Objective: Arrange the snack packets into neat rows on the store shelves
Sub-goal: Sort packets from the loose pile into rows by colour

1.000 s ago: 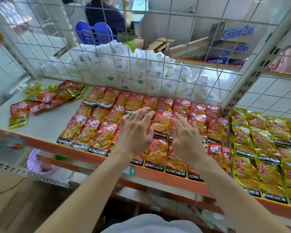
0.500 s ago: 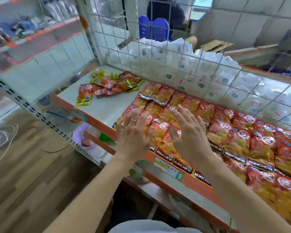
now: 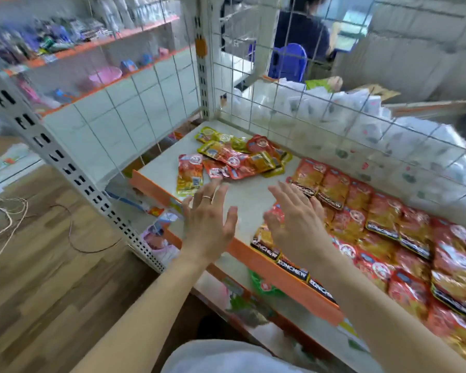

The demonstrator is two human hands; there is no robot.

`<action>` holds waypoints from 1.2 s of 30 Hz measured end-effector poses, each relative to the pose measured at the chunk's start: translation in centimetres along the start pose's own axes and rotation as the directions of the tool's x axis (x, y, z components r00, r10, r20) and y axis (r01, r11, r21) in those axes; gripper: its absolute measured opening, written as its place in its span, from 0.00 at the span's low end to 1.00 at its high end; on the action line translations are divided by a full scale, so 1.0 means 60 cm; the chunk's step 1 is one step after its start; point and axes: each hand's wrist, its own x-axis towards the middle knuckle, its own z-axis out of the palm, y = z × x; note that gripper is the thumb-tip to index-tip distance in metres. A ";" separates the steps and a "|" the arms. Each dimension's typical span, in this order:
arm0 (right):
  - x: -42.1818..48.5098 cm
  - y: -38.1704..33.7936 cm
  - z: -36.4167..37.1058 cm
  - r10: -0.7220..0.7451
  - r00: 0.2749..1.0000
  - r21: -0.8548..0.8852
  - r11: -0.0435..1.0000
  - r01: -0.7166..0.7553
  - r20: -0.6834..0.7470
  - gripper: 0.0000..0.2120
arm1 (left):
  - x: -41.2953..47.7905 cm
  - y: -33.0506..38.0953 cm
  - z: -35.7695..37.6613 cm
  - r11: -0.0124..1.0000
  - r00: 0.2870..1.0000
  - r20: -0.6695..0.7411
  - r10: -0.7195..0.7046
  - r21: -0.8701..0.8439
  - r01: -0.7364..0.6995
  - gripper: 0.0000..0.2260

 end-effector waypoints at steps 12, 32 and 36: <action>0.120 -0.086 0.058 0.064 0.998 -0.013 0.998 -0.063 0.022 0.28 | 0.106 -0.132 -0.032 0.997 0.996 0.068 0.050 0.055 -0.054 0.29; 0.327 -0.086 0.063 0.187 0.976 -0.157 0.973 -0.169 0.113 0.36 | 0.246 -0.162 0.024 0.934 0.898 0.267 0.350 -0.029 -0.356 0.36; 0.383 -0.077 0.076 0.145 0.968 -0.247 0.964 -0.093 0.203 0.38 | 0.247 -0.166 0.035 0.941 0.911 0.247 0.331 -0.009 -0.340 0.31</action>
